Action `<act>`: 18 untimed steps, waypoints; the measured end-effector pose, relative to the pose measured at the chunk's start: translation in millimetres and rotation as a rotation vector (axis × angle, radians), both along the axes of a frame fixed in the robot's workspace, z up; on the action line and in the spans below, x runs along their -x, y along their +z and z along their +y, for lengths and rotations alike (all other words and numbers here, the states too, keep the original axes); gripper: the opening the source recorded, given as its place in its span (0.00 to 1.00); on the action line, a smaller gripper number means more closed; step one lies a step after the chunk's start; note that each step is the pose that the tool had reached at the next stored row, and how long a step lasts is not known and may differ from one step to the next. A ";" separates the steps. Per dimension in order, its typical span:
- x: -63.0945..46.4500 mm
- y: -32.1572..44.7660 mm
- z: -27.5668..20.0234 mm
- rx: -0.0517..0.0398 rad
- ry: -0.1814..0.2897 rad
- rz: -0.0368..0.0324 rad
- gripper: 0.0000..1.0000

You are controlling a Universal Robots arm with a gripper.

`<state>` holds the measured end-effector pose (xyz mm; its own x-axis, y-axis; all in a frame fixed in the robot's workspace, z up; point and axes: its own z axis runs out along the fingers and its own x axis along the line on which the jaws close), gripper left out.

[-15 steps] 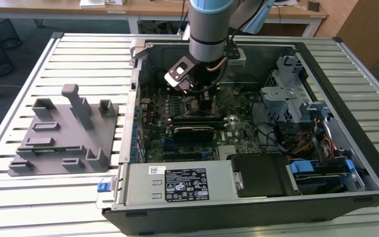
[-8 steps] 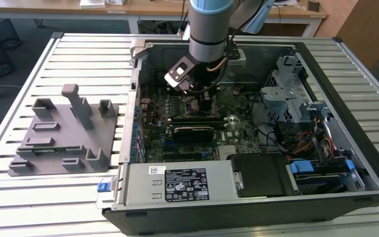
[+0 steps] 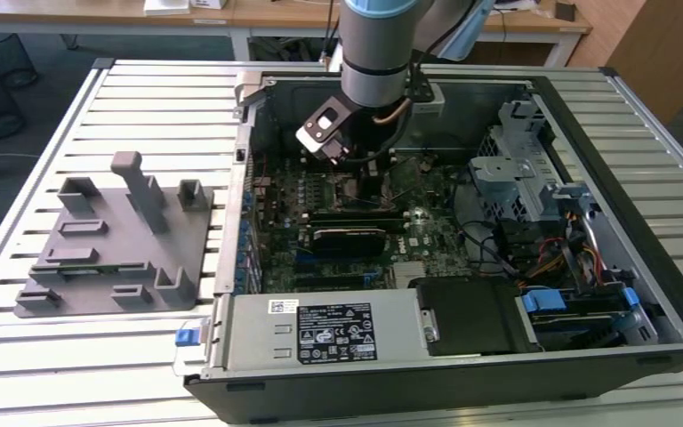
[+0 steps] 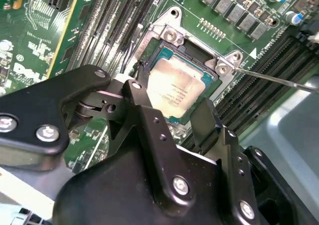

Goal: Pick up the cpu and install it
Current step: 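Place the cpu into insertion slot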

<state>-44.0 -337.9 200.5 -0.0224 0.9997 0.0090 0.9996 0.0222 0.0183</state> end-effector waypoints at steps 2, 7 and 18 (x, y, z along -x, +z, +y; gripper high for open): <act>0.0 3.6 0.0 -0.0001 0.000 0.0003 0.53; 0.0 10.2 0.0 0.0000 0.000 0.0011 0.35; -0.1 17.2 0.0 0.0000 0.000 0.0017 0.11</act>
<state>-43.9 -337.9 217.7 -0.0224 0.9997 0.0091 0.9996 0.0222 0.0165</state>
